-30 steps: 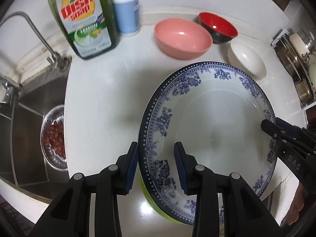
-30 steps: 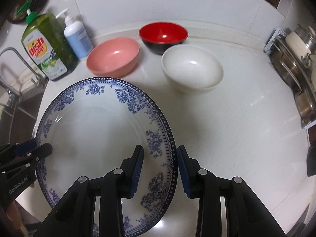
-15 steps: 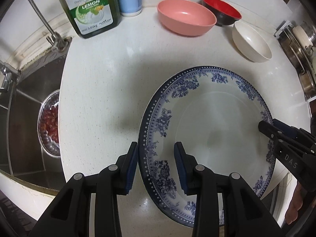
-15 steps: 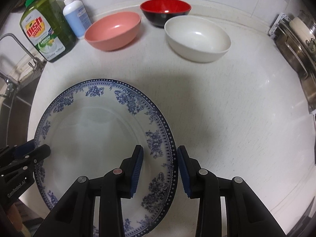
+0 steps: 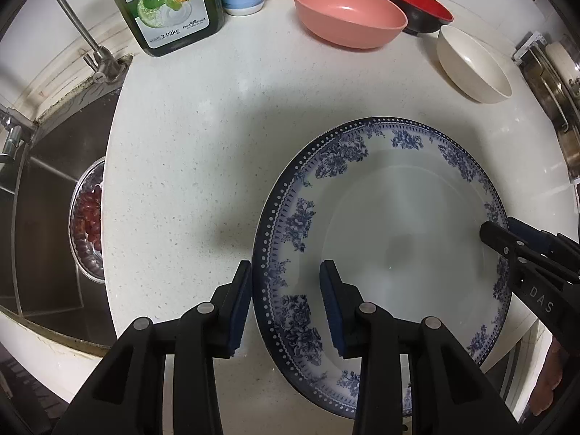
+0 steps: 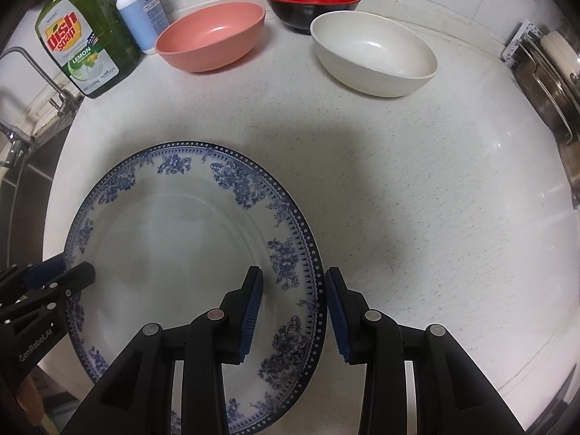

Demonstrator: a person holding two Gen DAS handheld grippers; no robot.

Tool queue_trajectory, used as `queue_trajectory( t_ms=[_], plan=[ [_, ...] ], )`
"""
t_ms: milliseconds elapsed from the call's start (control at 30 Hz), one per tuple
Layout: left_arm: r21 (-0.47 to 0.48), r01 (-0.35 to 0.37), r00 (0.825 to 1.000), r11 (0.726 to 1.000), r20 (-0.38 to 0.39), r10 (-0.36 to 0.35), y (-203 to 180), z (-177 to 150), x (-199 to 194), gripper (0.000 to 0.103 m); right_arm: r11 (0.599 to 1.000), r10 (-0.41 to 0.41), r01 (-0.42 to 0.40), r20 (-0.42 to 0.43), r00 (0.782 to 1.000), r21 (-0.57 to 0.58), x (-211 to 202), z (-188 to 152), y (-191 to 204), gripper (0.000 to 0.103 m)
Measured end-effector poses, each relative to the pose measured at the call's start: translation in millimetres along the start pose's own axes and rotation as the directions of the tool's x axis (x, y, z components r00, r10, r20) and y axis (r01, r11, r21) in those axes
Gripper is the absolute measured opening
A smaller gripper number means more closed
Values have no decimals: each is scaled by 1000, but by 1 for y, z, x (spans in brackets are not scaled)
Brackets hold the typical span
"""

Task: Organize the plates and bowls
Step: 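Open the right gripper and pull it back from the plate stack, then move the right gripper to the white bowl by the wall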

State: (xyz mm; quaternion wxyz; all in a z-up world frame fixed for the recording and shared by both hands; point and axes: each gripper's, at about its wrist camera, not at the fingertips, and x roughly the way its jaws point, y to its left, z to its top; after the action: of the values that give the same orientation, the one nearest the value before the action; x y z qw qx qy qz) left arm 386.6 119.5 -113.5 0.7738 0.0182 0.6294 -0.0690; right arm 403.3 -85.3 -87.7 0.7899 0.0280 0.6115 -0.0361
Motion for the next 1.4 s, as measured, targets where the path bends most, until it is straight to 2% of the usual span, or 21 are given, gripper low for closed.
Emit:
queue_trajectory(
  t_ms=[167, 367, 500, 600, 633, 700, 967, 1100, 1233, 1400],
  plan=[
    [3, -7, 1000, 1000, -1, 7, -2, -3, 4, 38, 1000, 7, -7, -10, 1000, -3, 3, 0, 1, 37],
    [44, -7, 1000, 999, -21, 8, -6, -4, 9, 48, 1000, 20, -20, -23, 1000, -12, 8, -1, 0, 38],
    [55, -32, 999, 998, 10, 32, -8, -6, 5, 53, 999, -1, 1, -4, 1000, -45, 8, -4, 5, 38],
    [50, -58, 997, 997, 61, 55, -9, -5, -6, 57, 999, -1, 1, 17, 1000, -41, 2, -5, 6, 39],
    [52, -62, 995, 997, 78, 58, -11, -5, -9, 59, 999, 1, 0, 27, 1000, -40, 0, -6, 5, 40],
    [60, -70, 993, 996, 100, 63, -13, -3, -16, 63, 999, 7, -6, 43, 999, -40, -8, -7, 5, 49],
    [114, -46, 986, 992, 162, 27, -30, 9, -40, 69, 998, 66, -65, 73, 995, -18, -29, -6, -10, 49],
    [163, -68, 976, 984, 214, 32, -48, 20, -56, 69, 995, 98, -100, 98, 990, 23, -37, 4, -26, 49],
    [190, -68, 971, 979, 240, 21, -65, 35, -68, 69, 997, 61, -65, 136, 989, 31, -48, 13, -43, 49],
    [203, -10, 969, 979, 245, -41, -88, 56, -78, 69, 995, 70, -82, 181, 981, 57, -66, 30, -66, 49]
  ],
)
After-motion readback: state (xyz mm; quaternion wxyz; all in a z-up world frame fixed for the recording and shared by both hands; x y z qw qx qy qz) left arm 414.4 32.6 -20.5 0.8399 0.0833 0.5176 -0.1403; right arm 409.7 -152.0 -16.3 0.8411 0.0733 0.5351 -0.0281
